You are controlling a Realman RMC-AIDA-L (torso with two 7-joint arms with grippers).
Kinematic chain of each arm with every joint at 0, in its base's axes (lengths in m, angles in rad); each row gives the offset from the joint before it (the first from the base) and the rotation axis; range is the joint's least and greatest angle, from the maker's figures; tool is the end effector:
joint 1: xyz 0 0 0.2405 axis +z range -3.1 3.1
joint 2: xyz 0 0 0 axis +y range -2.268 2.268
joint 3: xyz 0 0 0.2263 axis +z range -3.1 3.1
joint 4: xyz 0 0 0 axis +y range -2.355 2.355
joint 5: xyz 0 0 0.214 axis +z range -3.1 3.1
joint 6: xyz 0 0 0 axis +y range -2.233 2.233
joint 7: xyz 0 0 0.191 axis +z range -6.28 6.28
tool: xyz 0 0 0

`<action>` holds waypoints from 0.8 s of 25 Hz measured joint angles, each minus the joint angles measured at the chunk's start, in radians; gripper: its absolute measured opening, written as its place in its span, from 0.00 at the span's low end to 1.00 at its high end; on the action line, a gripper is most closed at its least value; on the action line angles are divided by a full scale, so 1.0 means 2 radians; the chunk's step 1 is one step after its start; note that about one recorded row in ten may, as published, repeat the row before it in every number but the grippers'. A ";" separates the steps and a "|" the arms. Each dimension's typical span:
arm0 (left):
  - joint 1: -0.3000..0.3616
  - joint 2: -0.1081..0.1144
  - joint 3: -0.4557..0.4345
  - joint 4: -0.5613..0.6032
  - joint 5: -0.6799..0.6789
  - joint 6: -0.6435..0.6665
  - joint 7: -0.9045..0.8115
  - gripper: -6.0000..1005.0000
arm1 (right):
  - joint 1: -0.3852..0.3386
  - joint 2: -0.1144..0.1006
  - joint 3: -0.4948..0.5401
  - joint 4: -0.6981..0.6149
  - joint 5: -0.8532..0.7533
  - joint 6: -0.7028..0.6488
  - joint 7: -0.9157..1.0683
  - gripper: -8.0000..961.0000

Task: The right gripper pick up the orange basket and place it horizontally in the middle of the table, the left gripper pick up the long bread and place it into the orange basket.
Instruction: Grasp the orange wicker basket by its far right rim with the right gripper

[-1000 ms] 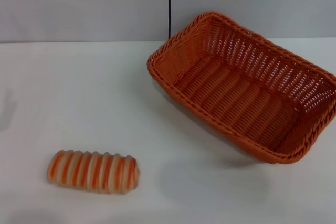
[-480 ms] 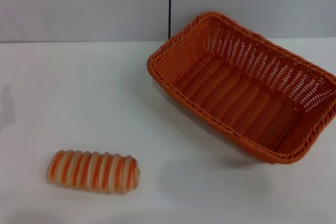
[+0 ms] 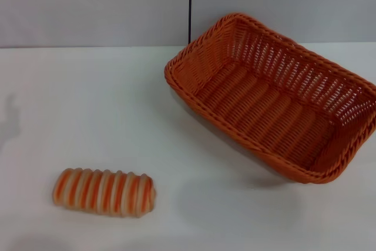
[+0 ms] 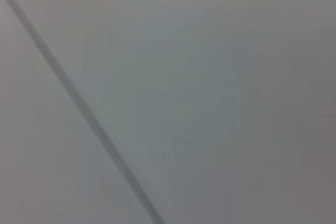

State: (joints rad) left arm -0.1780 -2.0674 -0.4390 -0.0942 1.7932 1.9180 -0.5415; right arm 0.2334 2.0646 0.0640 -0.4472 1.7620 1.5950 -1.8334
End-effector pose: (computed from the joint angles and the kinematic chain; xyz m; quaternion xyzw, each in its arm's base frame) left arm -0.3011 0.2384 0.0867 -0.5303 -0.1775 -0.5488 0.6214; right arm 0.3630 0.2705 0.1701 -0.5182 0.3294 0.5578 0.5584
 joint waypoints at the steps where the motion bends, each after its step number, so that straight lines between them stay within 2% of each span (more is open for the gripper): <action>1: 0.000 0.000 0.001 0.000 0.000 -0.002 0.000 0.25 | -0.002 0.000 -0.027 -0.027 0.000 0.005 0.024 0.14; 2: 0.000 0.000 0.001 0.000 0.000 -0.004 0.000 0.25 | -0.002 0.000 -0.027 -0.027 0.000 0.005 0.024 0.16; 3: 0.001 -0.001 0.001 0.000 0.000 -0.005 0.000 0.26 | -0.005 -0.002 -0.058 -0.056 -0.001 0.011 0.047 0.18; 5: 0.001 -0.001 0.001 0.000 0.000 -0.006 0.000 0.34 | -0.008 -0.005 -0.075 -0.073 -0.002 0.017 0.061 0.22; 6: 0.002 -0.001 0.002 0.000 0.000 -0.008 0.000 0.38 | -0.011 -0.012 -0.107 -0.105 -0.004 0.031 0.096 0.24; 7: 0.002 -0.001 0.002 0.000 0.000 -0.008 0.000 0.42 | -0.011 -0.012 -0.107 -0.105 -0.004 0.031 0.096 0.26; 9: 0.002 -0.001 0.003 0.000 0.000 -0.009 0.000 0.50 | -0.011 -0.021 -0.135 -0.151 -0.010 0.043 0.142 0.30; 10: 0.002 -0.001 0.005 0.000 0.000 -0.010 0.000 0.58 | -0.011 -0.026 -0.147 -0.174 -0.016 0.046 0.165 0.32; 11: 0.002 -0.001 0.009 0.000 0.000 -0.011 0.000 0.65 | -0.007 -0.038 -0.169 -0.218 -0.036 0.050 0.210 0.34; 12: 0.002 -0.001 0.009 0.000 0.000 -0.011 0.000 0.65 | -0.007 -0.038 -0.169 -0.218 -0.036 0.050 0.210 0.45; 13: 0.001 -0.001 0.011 0.000 0.000 -0.013 0.000 0.65 | 0.002 -0.054 -0.190 -0.257 -0.069 0.052 0.256 0.55; 14: 0.001 -0.001 0.013 0.000 0.000 -0.015 0.000 0.65 | 0.002 -0.054 -0.190 -0.257 -0.069 0.052 0.256 0.57; 15: 0.001 -0.001 0.013 0.000 0.000 -0.015 0.000 0.65 | 0.008 -0.062 -0.199 -0.272 -0.088 0.053 0.277 0.59; 16: 0.001 -0.001 0.014 0.000 0.000 -0.016 0.000 0.65 | 0.023 -0.080 -0.219 -0.297 -0.129 0.057 0.323 0.61; 17: 0.002 -0.001 0.014 0.000 0.000 -0.016 0.000 0.65 | 0.023 -0.080 -0.219 -0.297 -0.129 0.057 0.323 0.63; 20: 0.004 -0.001 0.014 0.000 0.000 -0.016 0.000 0.64 | 0.048 -0.101 -0.239 -0.327 -0.194 0.068 0.386 0.67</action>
State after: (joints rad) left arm -0.1699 -2.0693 -0.4110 -0.0935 1.7932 1.8851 -0.5415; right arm 0.3293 1.8623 -0.4132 -1.1020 1.3739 1.7308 -1.0613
